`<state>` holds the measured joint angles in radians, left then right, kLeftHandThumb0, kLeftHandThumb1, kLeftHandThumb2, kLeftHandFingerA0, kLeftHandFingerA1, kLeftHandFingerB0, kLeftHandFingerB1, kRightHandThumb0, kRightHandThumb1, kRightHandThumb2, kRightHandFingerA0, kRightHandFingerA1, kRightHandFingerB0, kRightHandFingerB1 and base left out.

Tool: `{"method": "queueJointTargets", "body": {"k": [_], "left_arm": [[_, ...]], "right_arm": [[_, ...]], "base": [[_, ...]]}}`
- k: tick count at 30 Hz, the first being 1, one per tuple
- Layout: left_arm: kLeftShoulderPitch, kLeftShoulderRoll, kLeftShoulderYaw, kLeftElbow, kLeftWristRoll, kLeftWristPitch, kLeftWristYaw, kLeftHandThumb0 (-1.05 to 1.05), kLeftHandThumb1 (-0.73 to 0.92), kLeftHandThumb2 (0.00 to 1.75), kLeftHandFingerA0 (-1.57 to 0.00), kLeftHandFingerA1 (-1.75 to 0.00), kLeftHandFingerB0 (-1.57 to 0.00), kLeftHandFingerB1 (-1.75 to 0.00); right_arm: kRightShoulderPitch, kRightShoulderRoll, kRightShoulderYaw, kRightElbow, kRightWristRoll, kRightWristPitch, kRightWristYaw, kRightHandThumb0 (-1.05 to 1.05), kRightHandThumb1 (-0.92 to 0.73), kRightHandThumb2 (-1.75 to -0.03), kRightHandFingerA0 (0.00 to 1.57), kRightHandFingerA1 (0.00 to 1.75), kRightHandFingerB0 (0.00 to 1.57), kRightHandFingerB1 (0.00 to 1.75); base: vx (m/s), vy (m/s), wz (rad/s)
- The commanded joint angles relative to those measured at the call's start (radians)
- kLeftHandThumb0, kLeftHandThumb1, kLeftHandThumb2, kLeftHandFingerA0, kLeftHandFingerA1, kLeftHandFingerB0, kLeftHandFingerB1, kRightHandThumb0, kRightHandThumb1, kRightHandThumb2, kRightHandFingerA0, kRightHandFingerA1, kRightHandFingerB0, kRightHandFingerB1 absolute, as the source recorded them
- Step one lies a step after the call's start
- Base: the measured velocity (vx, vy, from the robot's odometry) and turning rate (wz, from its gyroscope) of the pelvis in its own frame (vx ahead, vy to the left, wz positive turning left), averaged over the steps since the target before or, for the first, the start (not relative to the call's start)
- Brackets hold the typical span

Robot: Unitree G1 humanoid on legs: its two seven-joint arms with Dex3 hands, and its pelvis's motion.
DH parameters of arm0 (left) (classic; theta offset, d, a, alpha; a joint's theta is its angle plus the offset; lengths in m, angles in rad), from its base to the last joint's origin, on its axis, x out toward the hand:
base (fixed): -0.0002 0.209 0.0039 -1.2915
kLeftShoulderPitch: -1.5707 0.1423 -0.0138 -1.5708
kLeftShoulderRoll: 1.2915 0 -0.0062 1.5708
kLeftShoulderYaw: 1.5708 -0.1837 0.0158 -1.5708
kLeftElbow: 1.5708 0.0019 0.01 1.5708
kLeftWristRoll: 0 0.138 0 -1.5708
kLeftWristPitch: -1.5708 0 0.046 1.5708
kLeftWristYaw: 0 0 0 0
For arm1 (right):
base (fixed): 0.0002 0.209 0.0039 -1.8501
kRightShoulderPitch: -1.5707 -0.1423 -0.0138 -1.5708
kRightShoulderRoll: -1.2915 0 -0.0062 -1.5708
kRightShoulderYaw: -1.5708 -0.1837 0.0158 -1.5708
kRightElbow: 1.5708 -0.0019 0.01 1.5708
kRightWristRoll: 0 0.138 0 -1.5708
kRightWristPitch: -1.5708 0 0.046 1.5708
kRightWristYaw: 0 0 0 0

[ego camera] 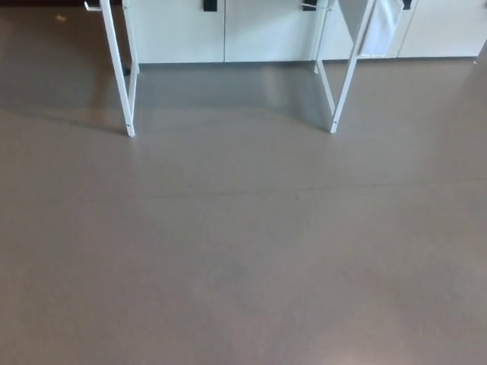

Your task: The robot walk towards a table in front and uses its left hand to pick up the pot from the base and pour water to the cup on the right hand side

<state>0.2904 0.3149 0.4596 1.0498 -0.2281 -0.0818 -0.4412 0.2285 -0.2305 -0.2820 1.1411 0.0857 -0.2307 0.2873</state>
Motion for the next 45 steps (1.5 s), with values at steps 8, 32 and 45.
{"method": "queueJointTargets", "body": {"k": [8,32,45], "left_arm": [[0.000,0.008,-0.034,0.022,0.008,-0.033,0.037,-0.18,0.64,0.57,-0.39,-0.37,-0.37,-0.34],[0.015,0.013,-0.046,0.011,0.003,-0.025,0.049,-0.20,0.66,0.60,-0.47,-0.43,-0.43,-0.37],[0.002,0.025,-0.060,0.023,0.007,-0.046,0.014,-0.20,0.71,0.61,-0.44,-0.42,-0.37,-0.36]], "right_arm": [[0.001,-0.018,0.003,-0.006,0.014,-0.012,0.000,-0.36,-0.44,-0.68,0.59,0.58,0.33,0.46],[0.010,-0.015,0.037,0.004,0.006,-0.012,-0.010,-0.25,-0.53,-0.56,0.61,0.54,0.36,0.40],[0.011,-0.012,0.039,-0.012,0.008,-0.014,-0.016,-0.27,-0.55,-0.56,0.65,0.53,0.39,0.40]], "base": [[0.34,-0.192,0.25],[0.36,0.061,-0.10],[0.47,-0.106,0.28]]}}
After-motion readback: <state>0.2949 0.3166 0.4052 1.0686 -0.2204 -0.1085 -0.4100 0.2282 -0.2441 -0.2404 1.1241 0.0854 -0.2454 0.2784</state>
